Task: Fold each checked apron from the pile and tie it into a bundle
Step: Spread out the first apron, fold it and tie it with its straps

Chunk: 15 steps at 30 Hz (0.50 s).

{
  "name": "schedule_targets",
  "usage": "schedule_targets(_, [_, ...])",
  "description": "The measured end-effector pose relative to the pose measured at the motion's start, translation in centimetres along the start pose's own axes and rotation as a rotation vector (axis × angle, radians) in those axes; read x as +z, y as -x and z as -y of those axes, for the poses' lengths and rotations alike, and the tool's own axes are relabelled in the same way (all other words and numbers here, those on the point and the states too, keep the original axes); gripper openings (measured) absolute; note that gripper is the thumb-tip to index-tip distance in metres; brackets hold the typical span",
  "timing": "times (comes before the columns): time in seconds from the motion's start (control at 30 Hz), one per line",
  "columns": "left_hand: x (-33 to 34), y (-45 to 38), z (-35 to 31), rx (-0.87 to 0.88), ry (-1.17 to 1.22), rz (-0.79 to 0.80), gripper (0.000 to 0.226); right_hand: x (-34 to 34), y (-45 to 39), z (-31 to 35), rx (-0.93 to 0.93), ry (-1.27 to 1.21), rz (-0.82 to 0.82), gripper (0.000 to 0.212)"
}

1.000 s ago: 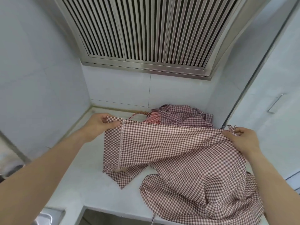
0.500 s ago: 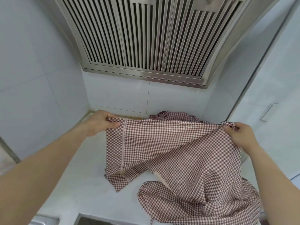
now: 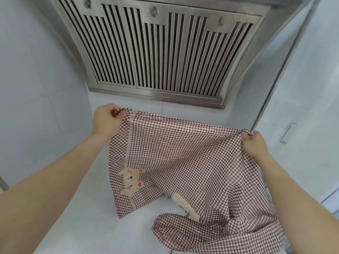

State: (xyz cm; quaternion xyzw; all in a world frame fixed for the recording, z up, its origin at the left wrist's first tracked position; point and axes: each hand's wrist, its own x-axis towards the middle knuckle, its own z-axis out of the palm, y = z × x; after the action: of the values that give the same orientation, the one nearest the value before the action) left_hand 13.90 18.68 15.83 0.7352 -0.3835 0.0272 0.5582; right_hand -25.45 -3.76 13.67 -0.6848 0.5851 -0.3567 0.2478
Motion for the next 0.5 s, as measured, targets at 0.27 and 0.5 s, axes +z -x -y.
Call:
schedule_targets(0.27, [-1.3,-1.0,-3.4,0.208,-0.344,0.055,0.016,-1.7,-0.8,3.0,0.072,-0.063,0.287,0.029])
schedule_targets(0.5, [-6.5,-4.9,-7.2,-0.174,-0.39,0.547,0.015,-5.2,-0.3,2.0,0.214,0.094,0.912,0.035])
